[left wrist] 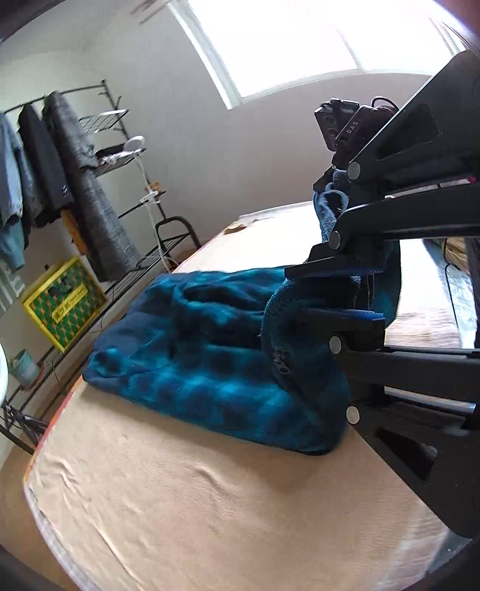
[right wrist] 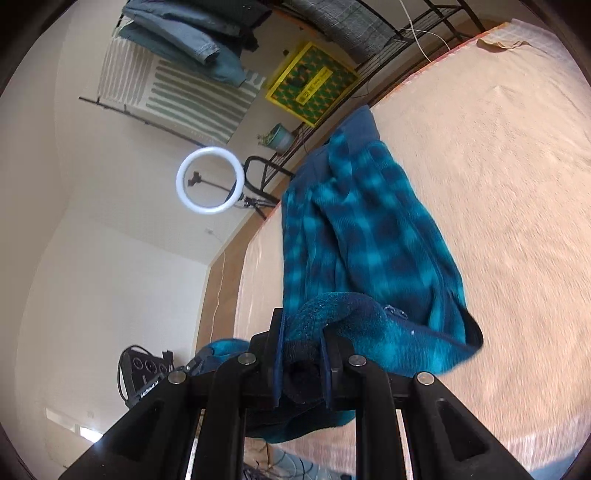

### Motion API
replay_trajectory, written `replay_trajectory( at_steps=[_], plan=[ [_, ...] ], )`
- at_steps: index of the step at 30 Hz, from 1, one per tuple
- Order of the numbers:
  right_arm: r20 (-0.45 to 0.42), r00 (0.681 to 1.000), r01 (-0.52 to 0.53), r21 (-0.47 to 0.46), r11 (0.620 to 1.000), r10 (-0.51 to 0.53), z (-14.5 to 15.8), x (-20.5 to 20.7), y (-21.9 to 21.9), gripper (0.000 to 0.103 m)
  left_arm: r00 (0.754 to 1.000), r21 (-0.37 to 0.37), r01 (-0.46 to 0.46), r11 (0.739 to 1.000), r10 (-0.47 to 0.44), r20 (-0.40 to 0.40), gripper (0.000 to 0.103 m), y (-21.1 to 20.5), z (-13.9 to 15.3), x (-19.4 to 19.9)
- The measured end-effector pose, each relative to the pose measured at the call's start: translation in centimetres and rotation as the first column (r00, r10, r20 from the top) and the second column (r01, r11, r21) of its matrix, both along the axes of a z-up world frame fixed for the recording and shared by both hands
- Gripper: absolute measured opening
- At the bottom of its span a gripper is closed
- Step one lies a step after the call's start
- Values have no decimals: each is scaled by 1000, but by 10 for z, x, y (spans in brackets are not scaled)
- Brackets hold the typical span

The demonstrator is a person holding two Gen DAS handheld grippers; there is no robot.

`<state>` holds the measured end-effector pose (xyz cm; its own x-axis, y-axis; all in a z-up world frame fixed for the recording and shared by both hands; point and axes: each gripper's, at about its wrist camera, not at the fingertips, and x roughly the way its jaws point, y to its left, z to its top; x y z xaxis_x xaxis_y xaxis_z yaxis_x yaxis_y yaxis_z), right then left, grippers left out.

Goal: Fold large clothes

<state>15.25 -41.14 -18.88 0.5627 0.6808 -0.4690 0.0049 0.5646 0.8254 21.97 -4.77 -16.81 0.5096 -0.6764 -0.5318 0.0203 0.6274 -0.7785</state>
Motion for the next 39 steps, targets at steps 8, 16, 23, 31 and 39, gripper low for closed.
replay_trajectory(
  at_steps=[8,16,23,31,39],
  plan=[
    [-82,995,52,-24,998,-54,-40,70,2,15,997,19,-39,999,40,-72,12,0,-42,55],
    [-146,989,17,-89,996,-30,-67,102,9,17,990,19,-49,999,51,-133,13,2,-81,80],
    [-133,991,39,51,998,-32,-70,100,-20,55,987,-88,-6,996,-8,-163,26,17,-84,87],
    [-24,1000,17,-6,1000,-17,-48,78,-57,50,989,-153,-51,987,28,-148,74,39,-71,86],
    [32,985,-143,-405,903,170,-45,67,-18,48,998,58,68,996,-67,-15,74,35,-59,84]
  ],
)
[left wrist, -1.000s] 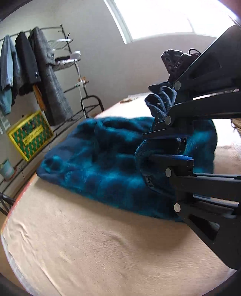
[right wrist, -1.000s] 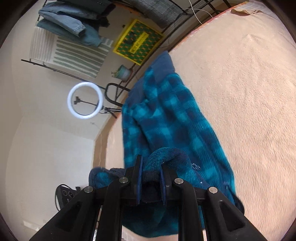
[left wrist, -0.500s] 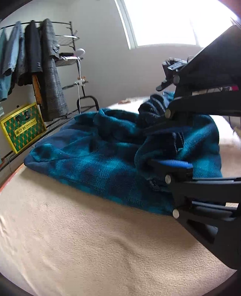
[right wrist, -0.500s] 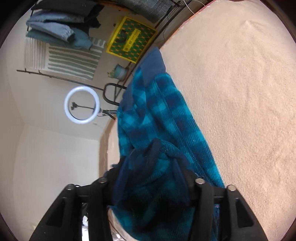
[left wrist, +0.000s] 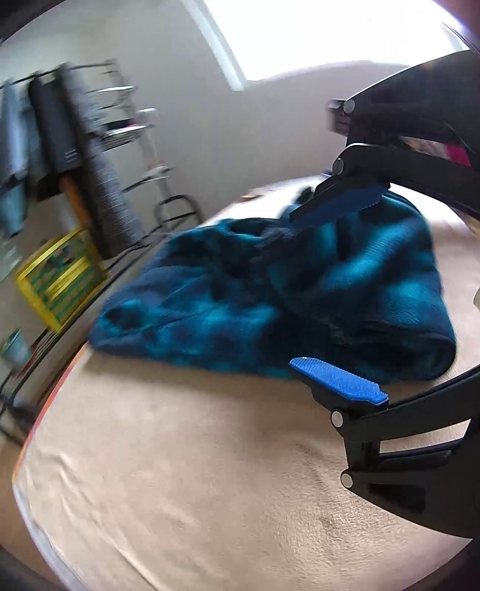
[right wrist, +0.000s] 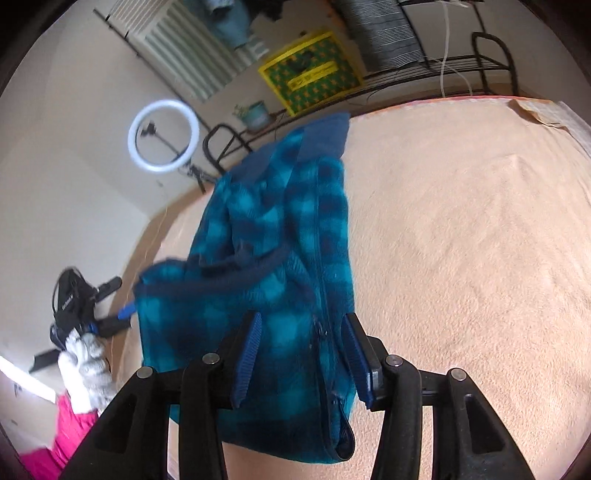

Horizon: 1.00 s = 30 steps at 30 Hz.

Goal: Fold large clothes

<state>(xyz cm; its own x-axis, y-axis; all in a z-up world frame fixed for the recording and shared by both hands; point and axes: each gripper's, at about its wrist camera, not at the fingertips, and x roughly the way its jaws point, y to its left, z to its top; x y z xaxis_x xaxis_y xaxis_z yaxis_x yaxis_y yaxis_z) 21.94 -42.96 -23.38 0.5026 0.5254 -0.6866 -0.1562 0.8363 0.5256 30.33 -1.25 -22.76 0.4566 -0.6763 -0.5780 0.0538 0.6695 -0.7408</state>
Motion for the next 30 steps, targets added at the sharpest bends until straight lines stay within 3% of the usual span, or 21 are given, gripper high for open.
replay_trajectory(
  at_steps=[3,8,13,17,18,19,20,22,25,26,28,29,30],
  plan=[
    [-12,999,-47,-13,999,46,-9,-5,1,48,998,109,59,992,-62,22,73,-13,-7,-8],
    [-39,995,-96,-52,994,94,-21,-22,1,48,992,139,124,982,-127,10,71,-28,-19,-19],
    [-26,993,-119,-33,992,118,-21,-31,6,46,991,153,134,979,-136,-2,57,-40,-25,-17],
    [-10,993,-122,-83,989,122,-20,-31,20,37,991,182,133,974,-135,-2,38,-45,-26,-17],
    [-11,992,-126,-95,987,126,-19,-32,23,29,990,176,137,975,-139,0,33,-44,-25,-18],
    [-4,991,-130,-105,986,131,-17,-34,25,22,989,158,149,976,-150,-4,17,-44,-24,-20],
    [0,991,-132,-103,986,133,-15,-37,26,15,988,125,153,980,-153,-14,14,-42,-21,-23],
    [23,991,-127,-99,987,130,-4,-48,27,11,987,115,158,981,-158,-1,14,-39,-10,-31],
    [-13,994,-106,-117,987,105,-6,-59,24,10,988,241,148,959,-156,12,16,-44,-11,-33],
    [-29,994,-113,-134,985,110,-10,-59,25,10,989,243,146,959,-149,-9,20,-44,-18,-30],
    [-39,991,-133,-189,973,128,-16,-57,30,15,992,203,126,971,-121,-36,23,-42,-28,-24],
    [-38,991,-131,-192,973,126,-13,-56,30,24,993,198,120,973,-116,-32,27,-40,-28,-23],
    [-28,991,-132,-185,974,129,-10,-55,29,26,993,213,115,970,-114,-14,29,-39,-23,-23]
  ],
)
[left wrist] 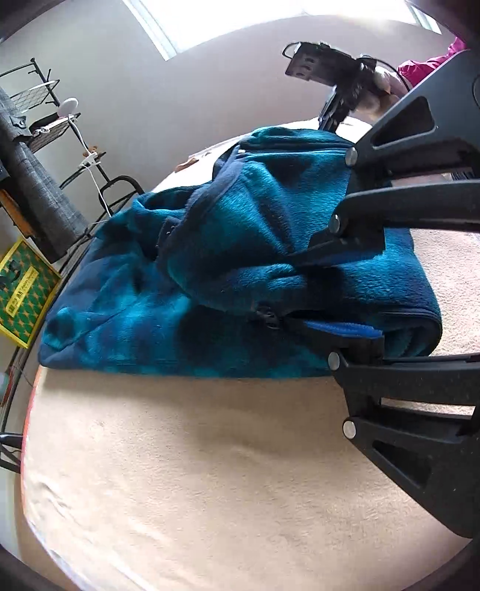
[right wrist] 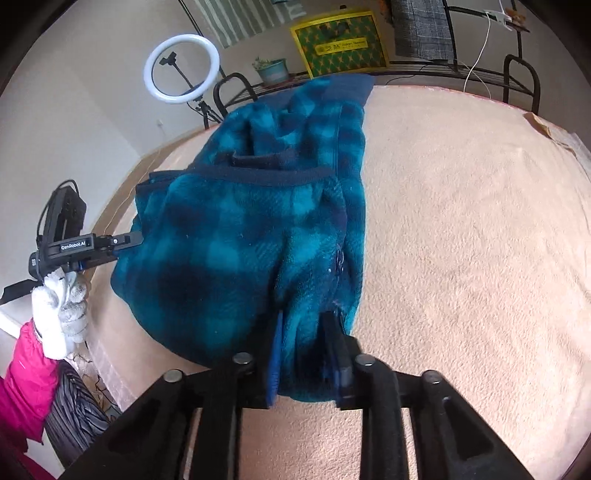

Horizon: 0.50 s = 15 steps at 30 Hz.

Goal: Fold large clothes

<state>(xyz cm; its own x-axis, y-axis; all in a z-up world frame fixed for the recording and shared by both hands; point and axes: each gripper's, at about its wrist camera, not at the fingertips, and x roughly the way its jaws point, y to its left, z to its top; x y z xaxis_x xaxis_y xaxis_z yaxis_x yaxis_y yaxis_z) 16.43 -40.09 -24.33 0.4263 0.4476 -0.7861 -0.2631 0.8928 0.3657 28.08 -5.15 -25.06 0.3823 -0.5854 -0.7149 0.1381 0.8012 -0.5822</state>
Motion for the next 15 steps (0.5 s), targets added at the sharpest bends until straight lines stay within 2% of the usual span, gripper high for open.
replay_trajectory(
  at_steps=[1,2,4,6,9,12,13,14,15],
  plan=[
    [33,999,-7,24,1000,6,10,0,-4,28,1000,16,-6,1000,6,24,37,1,6,0],
    [61,998,-4,41,999,1,16,0,-8,37,998,28,-19,999,17,61,49,3,13,0],
    [124,992,10,86,996,-21,30,6,-17,41,992,22,-42,999,39,122,60,7,24,3],
    [145,989,22,112,993,-39,33,20,-18,48,989,0,-28,1000,28,143,61,6,27,12],
    [137,990,12,79,997,-23,24,49,-8,49,990,7,5,1000,-6,142,61,-3,22,27],
    [112,994,-10,68,998,3,13,73,3,49,993,-33,21,999,-17,117,60,-5,11,37],
    [110,994,-18,68,998,11,11,80,9,49,994,-50,26,998,-20,109,57,-6,8,39],
    [112,994,-23,62,998,16,10,83,12,40,994,-64,39,997,-32,103,42,-8,6,39],
    [116,993,-43,77,996,34,11,84,15,16,994,-66,53,996,-46,94,32,-10,5,40]
  ],
)
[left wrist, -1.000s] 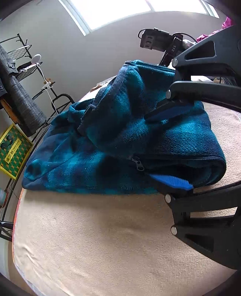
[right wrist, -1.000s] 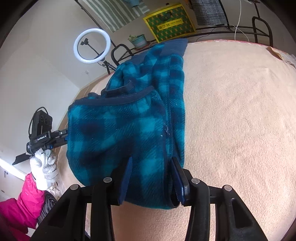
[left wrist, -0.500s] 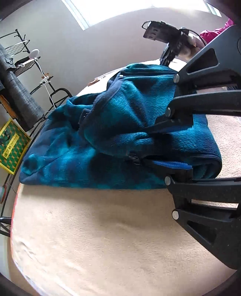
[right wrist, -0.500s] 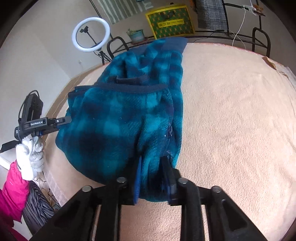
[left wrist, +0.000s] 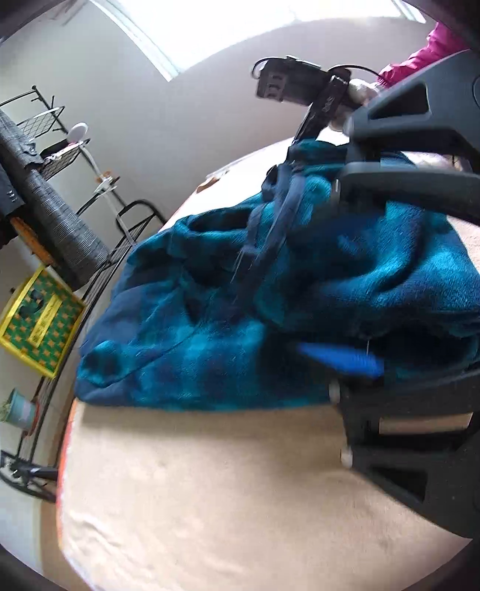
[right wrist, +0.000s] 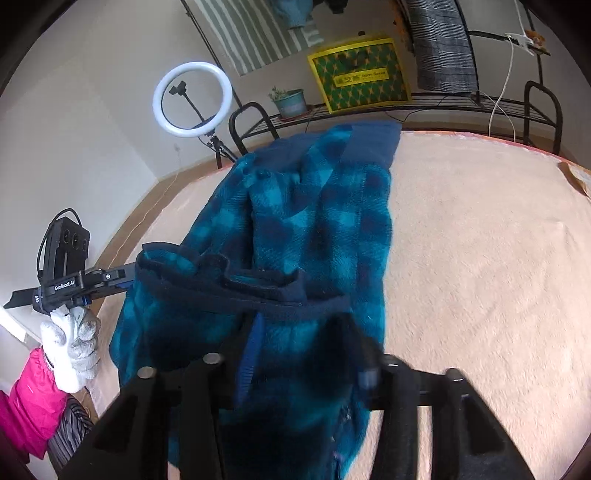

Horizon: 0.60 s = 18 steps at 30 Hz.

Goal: Fold large clothes

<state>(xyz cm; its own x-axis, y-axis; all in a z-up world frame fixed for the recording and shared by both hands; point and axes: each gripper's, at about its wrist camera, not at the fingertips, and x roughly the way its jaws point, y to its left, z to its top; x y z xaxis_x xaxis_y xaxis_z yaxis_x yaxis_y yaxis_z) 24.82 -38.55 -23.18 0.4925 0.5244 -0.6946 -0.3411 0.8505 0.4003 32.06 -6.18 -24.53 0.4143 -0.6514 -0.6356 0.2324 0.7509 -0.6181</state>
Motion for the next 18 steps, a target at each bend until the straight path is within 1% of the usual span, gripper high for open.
replay_trajectory(
  at_steps=[1,2,3,4,6,7,8,9,10,11,12,13,14,15,16,18],
  plan=[
    [2,1000,-14,12,1000,14,2,0,2,8,1000,14,9,1000,-9,2,21,-3,2,-2],
    [23,1000,-20,7,1000,20,7,-1,6,0,1000,21,-1,1000,1,12,14,-2,6,-5],
    [59,998,-21,-15,1000,22,14,-4,9,0,1000,4,-13,1000,13,15,13,1,10,-6],
    [76,997,-20,-25,999,22,18,-6,10,0,1000,1,-26,1000,26,9,13,3,11,-5],
    [103,994,47,-53,997,-42,24,-2,6,0,998,45,-56,997,56,-6,13,4,5,2],
    [101,991,98,-69,993,-91,22,4,2,0,997,65,-70,995,72,-29,13,5,-4,6],
    [91,987,142,-88,986,-134,17,10,-2,0,994,61,-85,995,89,-66,13,4,-15,11],
    [61,984,171,-103,980,-165,10,17,-5,0,992,31,-95,995,97,-86,13,5,-22,12],
    [44,984,176,-83,981,-173,6,19,-10,0,991,22,-98,995,99,-87,13,5,-24,12],
    [16,987,161,-28,986,-161,4,20,-16,3,992,10,-95,995,96,-76,14,5,-21,10],
    [-7,988,152,10,988,-152,4,19,-21,10,994,3,-91,996,91,-68,15,5,-17,9],
    [-6,989,147,39,988,-147,7,16,-27,19,994,0,-87,996,87,-64,21,6,-14,7],
    [10,990,140,65,988,-141,11,12,-32,36,995,-4,-86,996,86,-51,31,8,-10,5],
    [22,991,129,98,987,-132,14,8,-37,37,995,-7,-96,995,95,-36,36,10,-7,4],
    [18,993,115,136,984,-118,15,6,-41,37,994,-14,-103,995,102,-29,43,12,-6,3],
    [1,993,114,130,985,-115,11,11,-40,37,994,-29,-100,995,98,-38,43,13,-7,4]
  ],
)
